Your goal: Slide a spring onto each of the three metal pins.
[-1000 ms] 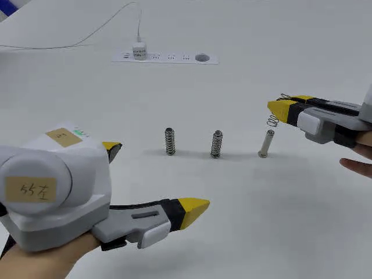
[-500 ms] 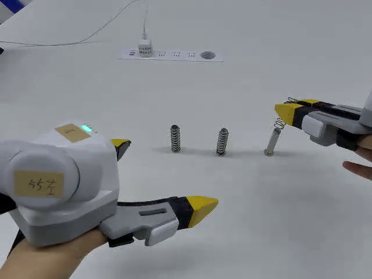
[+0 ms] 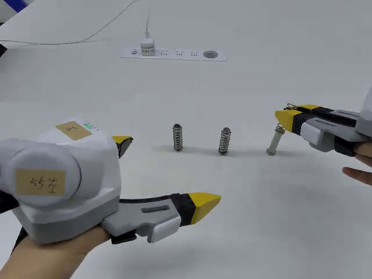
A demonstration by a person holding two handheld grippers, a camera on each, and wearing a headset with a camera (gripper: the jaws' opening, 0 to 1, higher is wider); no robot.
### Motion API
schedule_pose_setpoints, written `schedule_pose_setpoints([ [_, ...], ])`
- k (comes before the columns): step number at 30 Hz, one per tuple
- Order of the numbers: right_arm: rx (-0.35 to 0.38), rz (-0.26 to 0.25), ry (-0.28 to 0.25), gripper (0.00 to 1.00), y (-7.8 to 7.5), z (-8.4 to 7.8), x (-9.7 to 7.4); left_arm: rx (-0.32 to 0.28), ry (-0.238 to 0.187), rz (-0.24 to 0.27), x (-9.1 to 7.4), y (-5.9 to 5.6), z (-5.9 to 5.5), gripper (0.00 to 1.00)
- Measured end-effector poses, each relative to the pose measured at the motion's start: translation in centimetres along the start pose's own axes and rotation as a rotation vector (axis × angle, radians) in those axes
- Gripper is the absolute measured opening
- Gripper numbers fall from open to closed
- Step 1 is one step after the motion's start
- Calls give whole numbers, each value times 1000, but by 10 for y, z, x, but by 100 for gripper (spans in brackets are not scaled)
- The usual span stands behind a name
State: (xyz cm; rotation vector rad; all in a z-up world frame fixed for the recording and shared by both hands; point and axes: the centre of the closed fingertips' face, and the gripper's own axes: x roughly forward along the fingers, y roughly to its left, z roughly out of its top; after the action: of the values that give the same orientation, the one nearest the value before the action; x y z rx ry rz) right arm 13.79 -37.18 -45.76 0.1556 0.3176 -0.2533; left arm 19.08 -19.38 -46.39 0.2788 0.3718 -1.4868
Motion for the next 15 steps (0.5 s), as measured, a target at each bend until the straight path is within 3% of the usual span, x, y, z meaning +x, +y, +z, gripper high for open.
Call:
schedule_pose_setpoints([
  [15, -88, -14, 32, 12, 4, -13, 3, -6, -11, -22, 2, -5, 1, 100],
])
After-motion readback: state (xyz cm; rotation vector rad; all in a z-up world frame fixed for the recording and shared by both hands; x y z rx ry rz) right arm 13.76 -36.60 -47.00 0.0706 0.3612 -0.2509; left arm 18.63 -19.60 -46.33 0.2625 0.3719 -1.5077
